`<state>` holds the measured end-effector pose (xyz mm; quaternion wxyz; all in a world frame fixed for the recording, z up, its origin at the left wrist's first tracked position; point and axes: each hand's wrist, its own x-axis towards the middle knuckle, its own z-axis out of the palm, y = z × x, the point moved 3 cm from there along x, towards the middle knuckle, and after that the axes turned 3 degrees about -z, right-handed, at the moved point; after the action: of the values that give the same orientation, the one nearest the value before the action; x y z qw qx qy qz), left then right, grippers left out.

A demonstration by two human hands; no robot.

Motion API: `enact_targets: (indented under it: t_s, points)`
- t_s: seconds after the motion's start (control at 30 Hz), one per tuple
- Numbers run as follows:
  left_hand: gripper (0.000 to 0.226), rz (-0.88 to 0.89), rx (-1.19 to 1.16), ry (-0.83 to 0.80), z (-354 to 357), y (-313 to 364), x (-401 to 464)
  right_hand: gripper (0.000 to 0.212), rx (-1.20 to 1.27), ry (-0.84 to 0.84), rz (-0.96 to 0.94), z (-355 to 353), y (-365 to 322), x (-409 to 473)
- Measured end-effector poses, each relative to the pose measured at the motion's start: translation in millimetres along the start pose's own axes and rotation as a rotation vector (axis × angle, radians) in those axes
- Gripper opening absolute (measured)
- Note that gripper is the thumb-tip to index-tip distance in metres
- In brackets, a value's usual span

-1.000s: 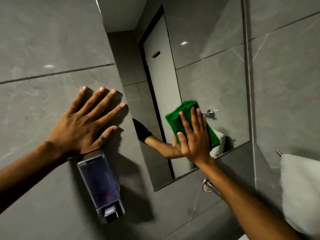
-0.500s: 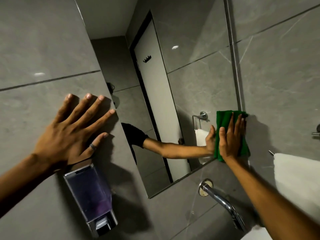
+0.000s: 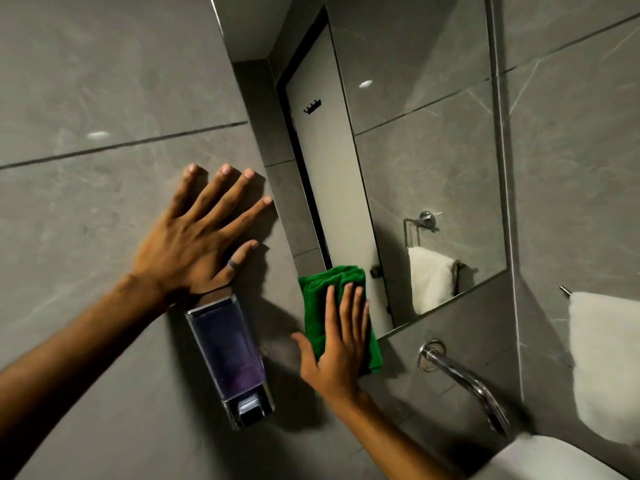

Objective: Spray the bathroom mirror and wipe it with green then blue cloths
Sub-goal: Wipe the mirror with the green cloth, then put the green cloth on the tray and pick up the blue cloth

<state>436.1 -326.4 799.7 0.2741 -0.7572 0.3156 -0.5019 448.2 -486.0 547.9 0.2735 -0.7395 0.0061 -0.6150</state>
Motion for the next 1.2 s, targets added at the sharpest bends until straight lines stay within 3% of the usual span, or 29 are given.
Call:
enact_targets:
  t_s: [0.07, 0.13, 0.2, 0.27, 0.37, 0.4, 0.43, 0.5, 0.57, 0.6, 0.67, 0.73, 0.77, 0.87, 0.93, 1.03, 1.1, 1.2]
  points:
    - [0.071, 0.009, 0.004, 0.007, 2, -1, 0, 0.076, 0.031, 0.011, -0.008, 5, -17, -11]
    - [0.071, 0.017, -0.007, -0.005, 2, -2, -1, 0.072, 0.116, -0.018, -0.027, 3, -33, -20]
    - [0.07, 0.032, -0.036, -0.037, 1, -2, 0, 0.063, 0.396, -0.054, 0.032, -9, -45, -24]
    - [0.069, 0.045, -0.087, -0.078, -4, -3, 0, 0.05, 0.861, -0.081, 0.351, -29, -57, -29]
    - [0.066, 0.019, -0.29, -0.129, -20, -5, -2, 0.023, 1.377, -0.144, 1.119, -62, -74, -49]
    - [0.064, -0.041, -0.444, -0.108, -29, -4, -9, 0.031, 1.483, -0.23, 1.251, -75, -83, -59]
    - [0.062, -0.133, -0.638, -0.053, -37, -1, -17, 0.043, 1.571, -0.287, 1.322, -86, -90, -66]
    - [0.058, -0.368, -0.999, 0.109, -51, 23, -56, 0.058, 1.692, -0.249, 1.337, -113, -101, -88]
    - [0.056, -0.568, -1.266, 0.177, -64, 79, -123, 0.057, 1.739, -0.164, 1.358, -133, -113, -122]
    - [0.058, -0.659, -1.401, 0.147, -66, 112, -157, 0.057, 1.743, -0.138, 1.366, -137, -116, -135]
    - [0.074, -0.914, -1.692, -0.062, -77, 182, -236, 0.059, 1.704, -0.168, 1.456, -148, -125, -174]
    - [0.095, -1.228, -1.996, -0.367, -85, 239, -305, 0.062, 1.619, -0.222, 1.557, -161, -136, -213]
    - [0.095, -1.361, -2.164, -0.495, -82, 260, -331, 0.063, 1.572, -0.246, 1.591, -161, -140, -226]
    - [0.056, -1.671, -2.56, -0.793, -82, 309, -404, 0.063, 1.389, -0.281, 1.747, -170, -148, -283]
    - [0.033, -1.752, -2.476, -0.891, -81, 332, -444, 0.061, 1.267, -0.371, 1.829, -173, -148, -316]
    - [0.035, -1.839, -2.27, -1.014, -82, 362, -498, 0.046, 1.082, -0.638, 1.877, -178, -136, -365]
    - [0.04, -1.92, -2.19, -1.084, -82, 386, -539, 0.026, 0.922, -0.744, 1.809, -177, -118, -403]
    - [0.032, -2.016, -2.046, -1.169, -87, 425, -596, 0.021, 0.662, -0.911, 1.693, -175, -86, -458]
